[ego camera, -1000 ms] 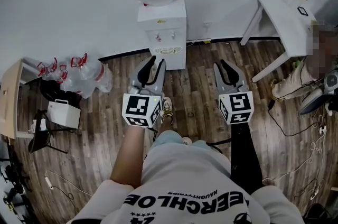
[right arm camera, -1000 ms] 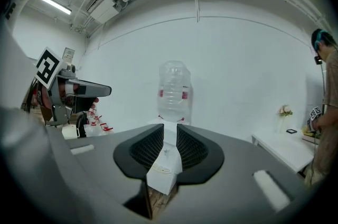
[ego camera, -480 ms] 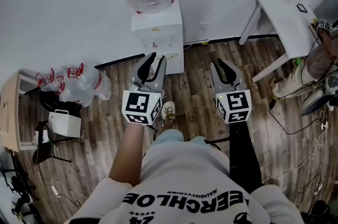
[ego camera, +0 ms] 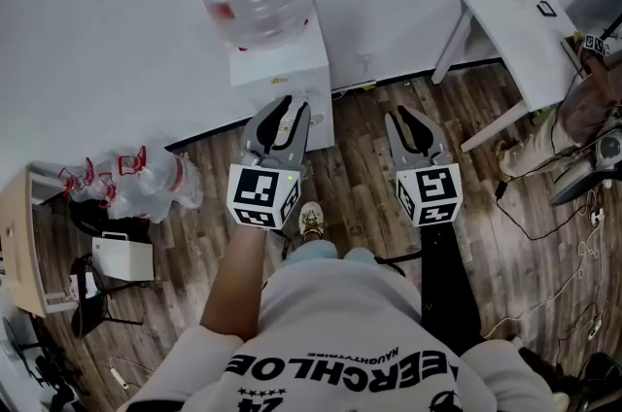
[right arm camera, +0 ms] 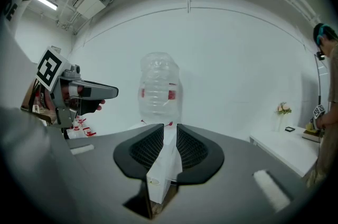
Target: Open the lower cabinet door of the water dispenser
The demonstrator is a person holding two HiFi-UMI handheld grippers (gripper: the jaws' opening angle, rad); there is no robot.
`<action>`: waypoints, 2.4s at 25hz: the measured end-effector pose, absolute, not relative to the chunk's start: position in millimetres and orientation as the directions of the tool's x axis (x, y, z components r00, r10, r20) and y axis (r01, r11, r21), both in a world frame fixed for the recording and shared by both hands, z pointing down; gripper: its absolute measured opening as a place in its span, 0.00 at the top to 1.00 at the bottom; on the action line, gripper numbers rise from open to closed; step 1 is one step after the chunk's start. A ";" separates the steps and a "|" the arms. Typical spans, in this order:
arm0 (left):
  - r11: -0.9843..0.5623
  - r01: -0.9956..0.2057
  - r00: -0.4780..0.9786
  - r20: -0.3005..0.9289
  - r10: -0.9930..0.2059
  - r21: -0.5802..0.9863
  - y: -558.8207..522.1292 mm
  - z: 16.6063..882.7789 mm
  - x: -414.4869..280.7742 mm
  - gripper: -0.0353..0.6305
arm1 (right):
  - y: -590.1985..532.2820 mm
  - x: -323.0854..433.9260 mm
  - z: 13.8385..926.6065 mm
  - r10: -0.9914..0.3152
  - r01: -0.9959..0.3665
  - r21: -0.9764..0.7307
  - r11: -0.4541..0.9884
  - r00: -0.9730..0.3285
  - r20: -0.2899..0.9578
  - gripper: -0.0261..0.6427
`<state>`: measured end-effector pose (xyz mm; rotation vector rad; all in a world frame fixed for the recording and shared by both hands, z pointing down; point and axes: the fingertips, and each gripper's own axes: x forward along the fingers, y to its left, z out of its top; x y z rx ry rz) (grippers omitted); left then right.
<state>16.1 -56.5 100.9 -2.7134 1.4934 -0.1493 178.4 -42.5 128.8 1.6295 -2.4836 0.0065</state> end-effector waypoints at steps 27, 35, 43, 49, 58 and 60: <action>-0.706 -0.705 0.701 0.085 -0.708 -0.066 -202.0 118.6 -49.9 0.78 | -194.8 65.3 144.1 -0.919 -0.918 0.140 0.370 -0.340 0.201 0.87; -0.735 -0.677 0.731 0.084 -0.677 -0.034 -213.6 136.4 -28.0 0.78 | -202.1 80.6 158.8 -0.919 -0.923 0.154 0.352 -0.309 0.244 0.87; -0.732 -0.681 0.726 0.108 -0.679 -0.018 -222.4 150.0 9.2 0.78 | -204.3 118.9 169.0 -0.926 -0.933 0.152 0.327 -0.285 0.246 0.87; -0.664 -0.747 0.656 0.122 -0.745 -0.036 -249.1 151.6 28.7 0.78 | -240.9 138.5 172.8 -0.900 -0.895 0.175 0.410 -0.366 0.236 0.87; -0.511 -0.858 0.500 0.141 -0.854 -0.048 -293.4 159.4 60.8 0.78 | -309.5 166.1 166.9 -0.796 -0.787 0.156 0.597 -0.559 0.230 0.87; -0.486 -0.873 0.477 0.135 -0.869 -0.048 -299.3 157.7 70.2 0.78 | -319.4 169.6 169.6 -0.768 -0.758 0.149 0.635 -0.598 0.228 0.87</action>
